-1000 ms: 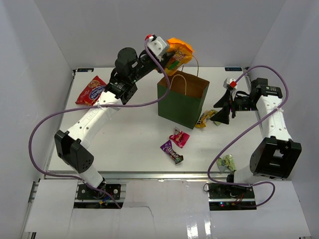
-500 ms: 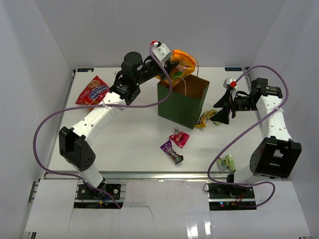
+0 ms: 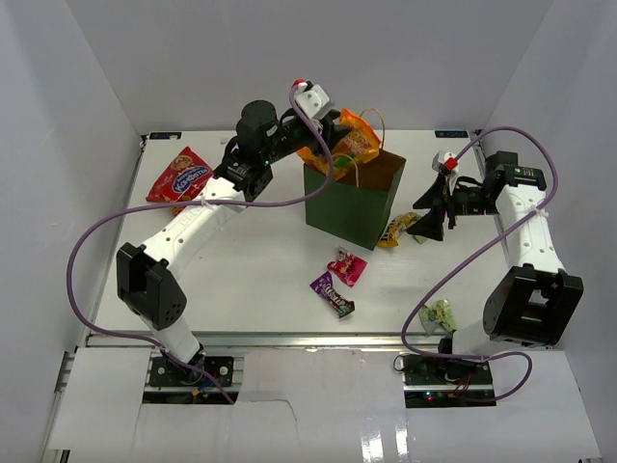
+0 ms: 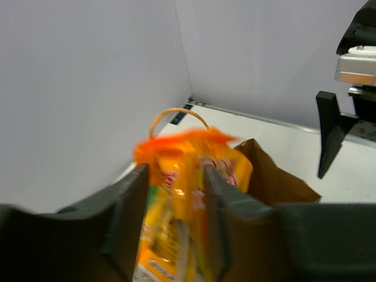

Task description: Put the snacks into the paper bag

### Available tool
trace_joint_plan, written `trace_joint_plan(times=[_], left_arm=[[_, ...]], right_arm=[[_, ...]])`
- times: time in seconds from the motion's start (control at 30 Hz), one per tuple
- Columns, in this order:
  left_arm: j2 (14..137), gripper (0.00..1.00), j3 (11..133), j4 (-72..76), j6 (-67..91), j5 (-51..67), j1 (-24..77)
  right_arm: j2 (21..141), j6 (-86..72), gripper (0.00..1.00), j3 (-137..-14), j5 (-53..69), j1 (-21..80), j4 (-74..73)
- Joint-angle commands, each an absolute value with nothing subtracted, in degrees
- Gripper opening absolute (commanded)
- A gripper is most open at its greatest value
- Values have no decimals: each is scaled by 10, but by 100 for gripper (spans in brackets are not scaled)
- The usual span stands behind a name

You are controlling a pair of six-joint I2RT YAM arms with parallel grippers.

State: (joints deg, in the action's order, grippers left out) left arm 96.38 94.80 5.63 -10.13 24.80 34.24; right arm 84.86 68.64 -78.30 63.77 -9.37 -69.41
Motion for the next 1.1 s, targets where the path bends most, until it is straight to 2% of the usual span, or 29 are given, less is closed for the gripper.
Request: trace_joint_plan(times=[0.0, 0.07, 0.13, 0.2, 0.4, 0.53, 0.6, 0.8, 0.87, 1.07], left_arm=[[955, 60, 957, 104, -91, 268, 343], [958, 73, 961, 103, -89, 269, 343], [959, 78, 962, 103, -88, 266, 343], [960, 81, 965, 103, -87, 265, 343], [954, 82, 1004, 103, -69, 228, 343], [918, 92, 1013, 87, -24, 122, 341], [890, 93, 997, 49, 23, 49, 336], [731, 98, 813, -104, 174, -95, 284], [667, 98, 730, -162, 213, -105, 240], [546, 98, 581, -253, 349, -98, 108]], right_arm=[[851, 697, 88, -793, 650, -95, -708], [852, 695, 88, -793, 650, -94, -709], [852, 696, 88, -794, 650, -95, -708], [852, 695, 88, -795, 650, -94, -709], [853, 749, 89, -810, 662, -94, -750], [840, 780, 89, -813, 655, -88, -751], [841, 792, 90, -814, 636, -75, -751], [855, 813, 89, -788, 574, -18, -750], [859, 812, 89, -772, 563, -1, -745], [860, 796, 89, -743, 539, 39, -726]])
